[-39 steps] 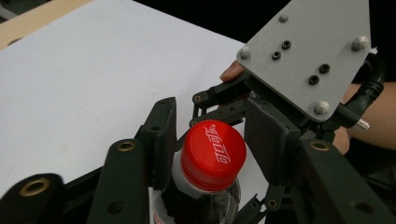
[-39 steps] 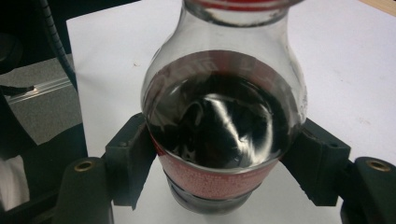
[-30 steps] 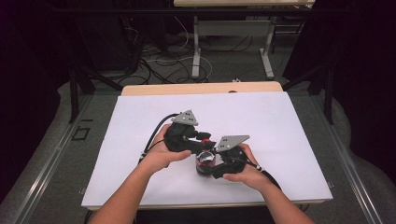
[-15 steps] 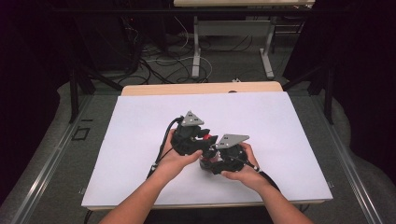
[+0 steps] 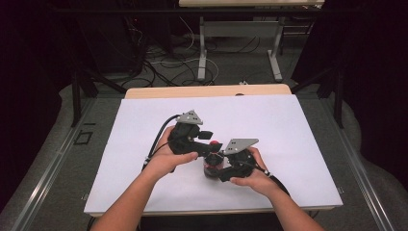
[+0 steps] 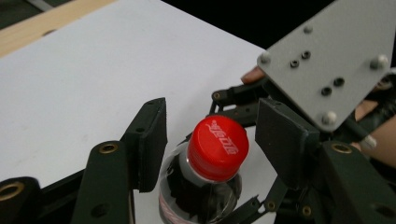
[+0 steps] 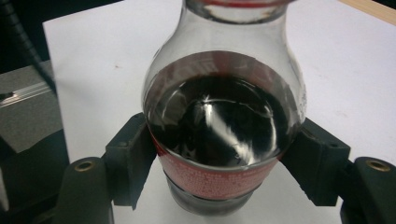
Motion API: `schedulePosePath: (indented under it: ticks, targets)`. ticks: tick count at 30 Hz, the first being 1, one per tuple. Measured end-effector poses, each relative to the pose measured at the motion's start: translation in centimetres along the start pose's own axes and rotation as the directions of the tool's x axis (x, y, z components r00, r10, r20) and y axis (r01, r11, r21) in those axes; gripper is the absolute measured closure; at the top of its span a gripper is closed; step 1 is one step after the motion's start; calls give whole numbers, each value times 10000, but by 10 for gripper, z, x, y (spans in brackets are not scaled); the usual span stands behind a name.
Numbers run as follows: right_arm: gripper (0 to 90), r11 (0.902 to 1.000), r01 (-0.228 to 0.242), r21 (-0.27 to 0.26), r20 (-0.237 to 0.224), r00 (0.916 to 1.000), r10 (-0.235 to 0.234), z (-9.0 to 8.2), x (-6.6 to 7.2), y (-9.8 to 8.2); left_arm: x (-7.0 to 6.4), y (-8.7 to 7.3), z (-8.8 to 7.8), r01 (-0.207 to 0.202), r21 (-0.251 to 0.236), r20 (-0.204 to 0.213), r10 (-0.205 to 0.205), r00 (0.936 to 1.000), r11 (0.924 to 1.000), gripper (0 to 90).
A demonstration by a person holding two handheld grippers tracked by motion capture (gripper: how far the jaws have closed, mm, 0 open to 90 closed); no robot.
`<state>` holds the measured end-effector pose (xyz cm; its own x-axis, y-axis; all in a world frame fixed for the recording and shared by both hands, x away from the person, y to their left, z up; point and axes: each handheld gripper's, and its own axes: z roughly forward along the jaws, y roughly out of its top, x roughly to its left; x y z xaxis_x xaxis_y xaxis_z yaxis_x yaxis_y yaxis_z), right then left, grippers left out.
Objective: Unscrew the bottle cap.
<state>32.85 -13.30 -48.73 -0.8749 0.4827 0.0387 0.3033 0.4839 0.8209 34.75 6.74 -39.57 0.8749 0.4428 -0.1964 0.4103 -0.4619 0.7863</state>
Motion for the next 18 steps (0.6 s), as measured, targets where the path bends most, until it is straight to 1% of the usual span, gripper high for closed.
schedulePosePath:
  ticks: [1, 2, 3, 4, 5, 6, 7, 8, 9, 11, 12, 14, 15, 16, 17, 18]
  targets:
    - [297, 9999, -100, -50, 8, 10000, 100, 0, 2, 0, 2, -1, 0, -29, 43, 198, 28, 9998, 10000, 458]
    - [297, 9999, -72, -96, -64, 10000, 72, 0, 2, 0, 3, -1, 0, -90, 65, 317, 88, 9995, 9999, 459]
    - [296, 9999, -31, -113, -119, 9999, 29, 0, 3, 0, 3, -1, 0, -90, 65, 317, 88, 9995, 9999, 470]
    - [296, 9999, -31, -113, -119, 9999, 29, 0, 3, 0, 5, -2, 0, -88, 86, 504, 84, 9987, 9999, 470]
    - [297, 10000, 44, -44, -211, 9998, -44, 0, 4, 0, 6, -2, 0, -181, 70, 626, 176, 9979, 9998, 479]
    - [297, 9999, 114, -82, -250, 9996, -116, 1, 4, 0, 9, -2, -1, -461, 256, 880, 437, 9952, 9986, 481]
    - [297, 10000, 70, -48, -308, 9995, -71, 1, 5, 0, 9, -2, -1, -535, 261, 992, 507, 9938, 9982, 488]
    - [297, 9999, 138, 0, -343, 9993, -138, 1, 5, 1, 9, -2, -1, -535, 261, 992, 507, 9938, 9982, 496]
    - [297, 9999, 109, 15, -385, 9992, -109, 1, 6, 1, 10, -2, 0, -638, 288, 1157, 601, 9915, 9975, 507]
    - [297, 9999, 139, -33, -445, 9989, -140, 1, 6, 0, 9, -2, 0, -637, 308, 1187, 596, 9911, 9975, 565]
    - [297, 9999, 136, -30, -467, 9988, -137, 1, 6, 0, 7, -2, 0, -679, 210, 1241, 647, 9901, 9975, 592]
    - [297, 10000, 91, 5, -489, 9988, -91, 1, 6, 0, 6, -2, 0, -793, 230, 1190, 761, 9900, 9966, 608]
    - [297, 9999, 89, -102, -429, 9990, -93, 1, 6, 0, 5, -2, -1, -766, 221, 1046, 739, 9918, 9968, 610]
    - [297, 9999, 66, -90, -397, 9992, -69, 1, 6, 0, 5, -2, 0, -778, 184, 973, 756, 9924, 9968, 611]
    - [297, 9999, 55, -107, -359, 9993, -59, 1, 5, 0, 5, -2, 0, -778, 184, 973, 756, 9924, 9968, 612]
    - [297, 9998, 154, -92, -355, 9992, -158, 1, 4, 0, 4, -2, 0, -753, 137, 910, 737, 9931, 9971, 613]
